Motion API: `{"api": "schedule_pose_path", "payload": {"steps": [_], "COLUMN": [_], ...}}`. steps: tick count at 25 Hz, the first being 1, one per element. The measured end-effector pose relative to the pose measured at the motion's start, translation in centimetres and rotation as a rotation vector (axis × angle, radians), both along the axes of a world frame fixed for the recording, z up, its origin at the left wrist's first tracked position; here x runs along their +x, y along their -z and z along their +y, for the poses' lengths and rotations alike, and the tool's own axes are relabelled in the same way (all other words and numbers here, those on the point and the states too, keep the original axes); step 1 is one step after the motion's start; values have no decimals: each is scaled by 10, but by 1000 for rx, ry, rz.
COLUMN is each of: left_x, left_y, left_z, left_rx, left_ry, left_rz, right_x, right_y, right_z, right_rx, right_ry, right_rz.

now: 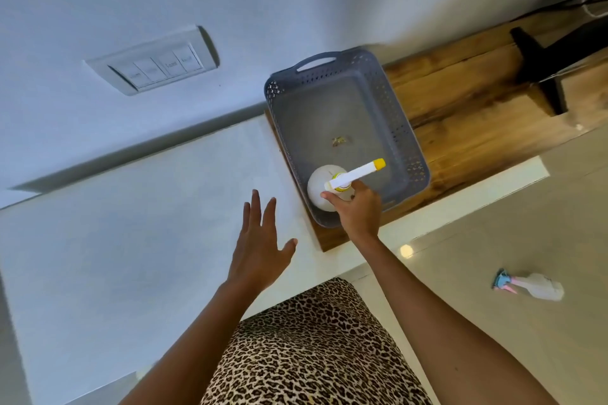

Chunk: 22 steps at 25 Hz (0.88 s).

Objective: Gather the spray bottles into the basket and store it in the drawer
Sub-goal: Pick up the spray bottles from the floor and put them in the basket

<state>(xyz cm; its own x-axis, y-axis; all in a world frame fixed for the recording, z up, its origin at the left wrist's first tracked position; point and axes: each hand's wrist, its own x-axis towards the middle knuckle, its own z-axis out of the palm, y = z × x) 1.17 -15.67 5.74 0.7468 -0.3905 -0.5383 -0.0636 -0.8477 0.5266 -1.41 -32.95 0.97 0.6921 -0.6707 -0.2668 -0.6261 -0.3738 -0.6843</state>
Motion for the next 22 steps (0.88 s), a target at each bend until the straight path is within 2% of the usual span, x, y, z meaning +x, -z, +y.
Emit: {"api": "schedule_pose_path", "payload": {"steps": [11,15,22], "left_x": [-24,-31,-80], "left_y": [-19,-43,-93], "left_z": [-1,-12,-62], "left_rx": [55,51,-125], "left_ry": [53,116,197], "left_rz": [-28,-122,-391], "right_x": [-11,-43,-125], "right_y": [-17,-44,-110], "right_z": [-14,-19,-46], "right_rx": [103,109,63], "right_ry": [-160,-81,23], "right_rz": [102,87,-49]}}
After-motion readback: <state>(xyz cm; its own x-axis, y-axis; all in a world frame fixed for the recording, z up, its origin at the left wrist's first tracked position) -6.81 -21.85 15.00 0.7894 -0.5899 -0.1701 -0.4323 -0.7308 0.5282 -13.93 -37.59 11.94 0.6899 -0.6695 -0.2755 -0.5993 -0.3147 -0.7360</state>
